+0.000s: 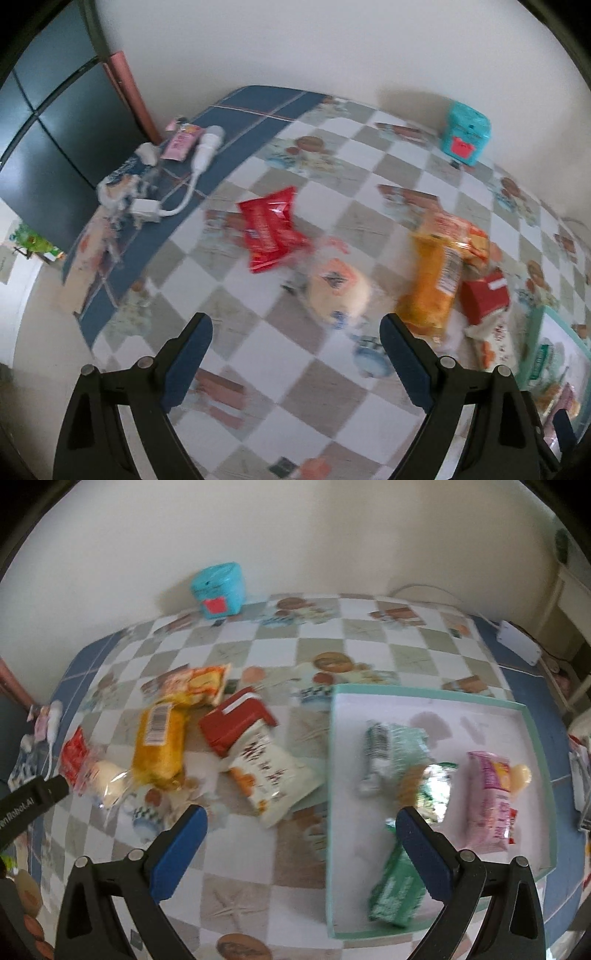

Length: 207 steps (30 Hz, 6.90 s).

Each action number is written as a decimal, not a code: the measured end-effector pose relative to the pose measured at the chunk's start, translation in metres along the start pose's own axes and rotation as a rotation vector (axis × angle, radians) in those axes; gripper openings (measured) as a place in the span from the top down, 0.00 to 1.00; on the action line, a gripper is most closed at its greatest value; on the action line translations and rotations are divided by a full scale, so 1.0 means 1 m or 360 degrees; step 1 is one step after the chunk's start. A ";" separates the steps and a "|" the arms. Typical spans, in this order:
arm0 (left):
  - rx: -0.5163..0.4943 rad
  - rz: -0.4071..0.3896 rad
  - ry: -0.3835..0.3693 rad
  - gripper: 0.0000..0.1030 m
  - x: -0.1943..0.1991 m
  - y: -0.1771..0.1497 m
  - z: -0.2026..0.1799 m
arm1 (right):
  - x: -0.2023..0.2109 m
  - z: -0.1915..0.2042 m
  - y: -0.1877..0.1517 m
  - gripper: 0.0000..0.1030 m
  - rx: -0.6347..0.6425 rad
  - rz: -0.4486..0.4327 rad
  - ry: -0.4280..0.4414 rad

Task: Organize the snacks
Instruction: 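Move both grippers back over the snack pile, then grasp the round bun bag with the left gripper while the right grasps the white biscuit bag, then lift both bags and carry them over the white tray, then open both grippers to release the bun and biscuit bags in the tray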

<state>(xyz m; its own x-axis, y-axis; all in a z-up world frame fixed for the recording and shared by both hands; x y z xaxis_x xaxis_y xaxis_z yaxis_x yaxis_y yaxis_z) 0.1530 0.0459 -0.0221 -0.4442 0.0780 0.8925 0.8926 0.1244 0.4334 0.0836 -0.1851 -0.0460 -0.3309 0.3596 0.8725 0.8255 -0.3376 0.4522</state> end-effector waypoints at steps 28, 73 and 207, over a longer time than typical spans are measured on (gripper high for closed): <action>0.0420 0.0071 -0.0140 0.10 -0.031 0.008 0.068 | -0.015 0.022 0.018 0.00 -0.0067 -0.0026 0.0179; 0.0364 0.0323 -0.0360 0.10 -0.121 0.007 0.013 | -0.086 0.048 0.029 0.15 0.0067 0.0118 0.0257; -0.0927 0.0384 -0.0783 0.43 0.004 -0.171 -0.317 | -0.069 -0.308 -0.051 0.45 -0.1267 0.0493 -0.0177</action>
<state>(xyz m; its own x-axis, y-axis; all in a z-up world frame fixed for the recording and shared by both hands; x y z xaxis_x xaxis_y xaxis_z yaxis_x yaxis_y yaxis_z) 0.0226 -0.2890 -0.0528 -0.0958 0.4814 0.8712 0.8047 -0.4777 0.3525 -0.0765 -0.4600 -0.0720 -0.0626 0.2198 0.9735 0.2910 -0.9290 0.2285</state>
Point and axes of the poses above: each gripper's, at about its wrist camera, not at the fingertips, and x roughly against the way its jaws point, z to its left, y to its top, the point moved 6 cm from there along -x, roughly the way its jaws point, and after that the axes turned 15 degrees about -y, right-handed, at the moved point
